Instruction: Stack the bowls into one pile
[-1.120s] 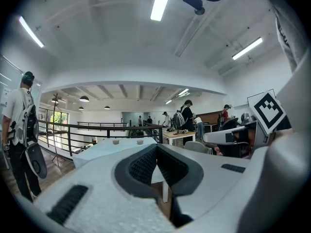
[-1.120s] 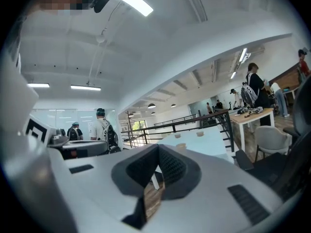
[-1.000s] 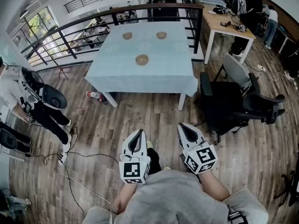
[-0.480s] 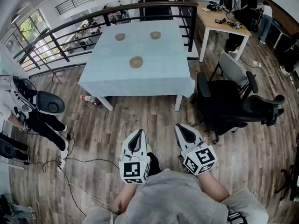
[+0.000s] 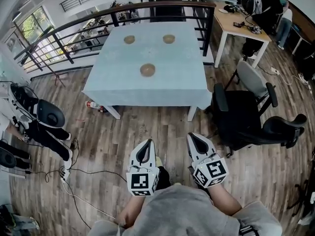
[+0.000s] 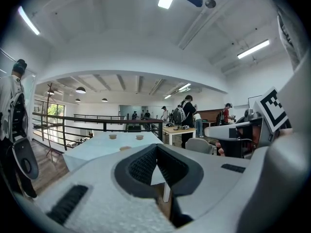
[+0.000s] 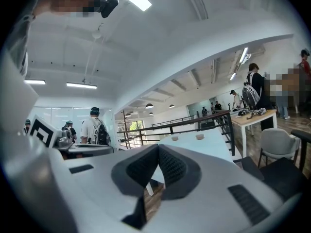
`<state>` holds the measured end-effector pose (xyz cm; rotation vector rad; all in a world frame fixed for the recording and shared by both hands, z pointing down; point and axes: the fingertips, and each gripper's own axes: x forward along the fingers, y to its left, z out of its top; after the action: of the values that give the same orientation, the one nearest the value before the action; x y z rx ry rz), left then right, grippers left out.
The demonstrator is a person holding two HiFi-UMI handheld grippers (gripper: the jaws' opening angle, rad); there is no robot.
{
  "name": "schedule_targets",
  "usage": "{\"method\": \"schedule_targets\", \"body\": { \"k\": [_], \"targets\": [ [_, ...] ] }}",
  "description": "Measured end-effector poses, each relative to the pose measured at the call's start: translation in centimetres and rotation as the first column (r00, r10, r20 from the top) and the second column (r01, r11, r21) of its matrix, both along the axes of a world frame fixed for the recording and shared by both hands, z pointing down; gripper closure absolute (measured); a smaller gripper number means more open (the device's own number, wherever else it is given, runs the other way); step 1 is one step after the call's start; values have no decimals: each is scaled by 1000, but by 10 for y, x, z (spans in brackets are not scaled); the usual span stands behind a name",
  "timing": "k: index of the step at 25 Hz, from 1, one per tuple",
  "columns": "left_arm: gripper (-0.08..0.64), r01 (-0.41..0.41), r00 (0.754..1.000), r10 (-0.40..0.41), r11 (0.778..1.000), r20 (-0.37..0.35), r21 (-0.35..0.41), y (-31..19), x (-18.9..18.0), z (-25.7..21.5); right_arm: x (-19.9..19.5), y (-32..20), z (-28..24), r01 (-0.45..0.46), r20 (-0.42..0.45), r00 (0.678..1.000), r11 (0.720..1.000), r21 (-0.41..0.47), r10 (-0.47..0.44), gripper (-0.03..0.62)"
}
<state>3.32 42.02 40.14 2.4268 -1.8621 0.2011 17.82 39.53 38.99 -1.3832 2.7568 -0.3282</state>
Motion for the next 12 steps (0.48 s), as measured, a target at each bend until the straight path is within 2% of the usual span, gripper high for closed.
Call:
{"method": "schedule_targets", "body": {
  "k": [12],
  "targets": [
    [543,-14,1000,15,999,9,-39,-78,-35,-1,-46,-75,2,15,0,1000,999,-41,-15,565]
  ]
}}
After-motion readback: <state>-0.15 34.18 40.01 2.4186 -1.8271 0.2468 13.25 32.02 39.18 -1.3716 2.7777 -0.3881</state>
